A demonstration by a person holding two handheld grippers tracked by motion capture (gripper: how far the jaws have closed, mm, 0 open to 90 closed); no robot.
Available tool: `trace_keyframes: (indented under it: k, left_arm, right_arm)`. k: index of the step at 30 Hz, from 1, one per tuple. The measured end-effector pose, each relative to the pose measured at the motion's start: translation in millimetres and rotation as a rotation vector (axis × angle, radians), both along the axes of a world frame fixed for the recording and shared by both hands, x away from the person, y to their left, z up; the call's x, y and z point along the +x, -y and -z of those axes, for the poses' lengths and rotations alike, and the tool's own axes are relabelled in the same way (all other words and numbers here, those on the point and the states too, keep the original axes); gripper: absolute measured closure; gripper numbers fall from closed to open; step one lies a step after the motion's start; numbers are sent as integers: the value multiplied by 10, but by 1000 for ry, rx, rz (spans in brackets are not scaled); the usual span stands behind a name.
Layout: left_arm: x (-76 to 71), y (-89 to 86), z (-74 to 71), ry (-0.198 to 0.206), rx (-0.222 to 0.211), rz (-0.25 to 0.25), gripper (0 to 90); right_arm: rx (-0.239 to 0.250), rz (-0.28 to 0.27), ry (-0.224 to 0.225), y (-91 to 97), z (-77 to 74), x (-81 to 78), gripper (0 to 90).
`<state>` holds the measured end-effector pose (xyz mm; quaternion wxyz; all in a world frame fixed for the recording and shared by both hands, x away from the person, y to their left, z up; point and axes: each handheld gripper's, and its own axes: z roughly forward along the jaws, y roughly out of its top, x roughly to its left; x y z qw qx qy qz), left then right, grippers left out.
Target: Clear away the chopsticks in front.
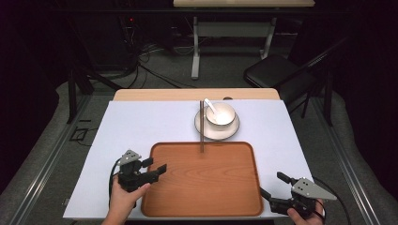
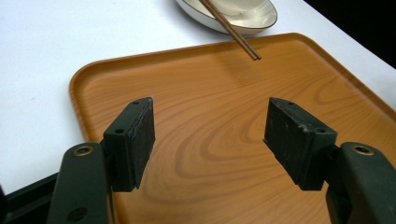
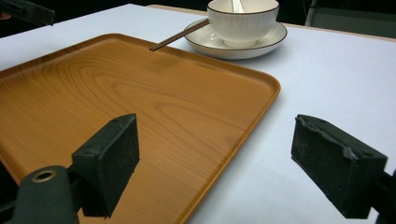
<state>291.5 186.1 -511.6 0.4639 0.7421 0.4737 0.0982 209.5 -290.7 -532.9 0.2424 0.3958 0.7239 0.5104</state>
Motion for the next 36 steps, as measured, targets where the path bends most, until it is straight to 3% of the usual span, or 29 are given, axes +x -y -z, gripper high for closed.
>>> trace_keyframes:
  k: [13, 20, 30, 36]
  left_arm:
    - [384, 310, -247, -51, -25, 28, 351]
    - [679, 469, -351, -84, -36, 29, 375]
    - [971, 585, -367, -117, -53, -4, 409]
    - [1077, 614, -366, -111, -75, -16, 440]
  right_arm:
    - [12, 8, -7, 16, 3, 5, 150]
    - [20, 10, -12, 23, 5, 11, 150]
    - [21, 11, -9, 29, 6, 11, 150]
    - [22, 12, -8, 32, 7, 10, 150]
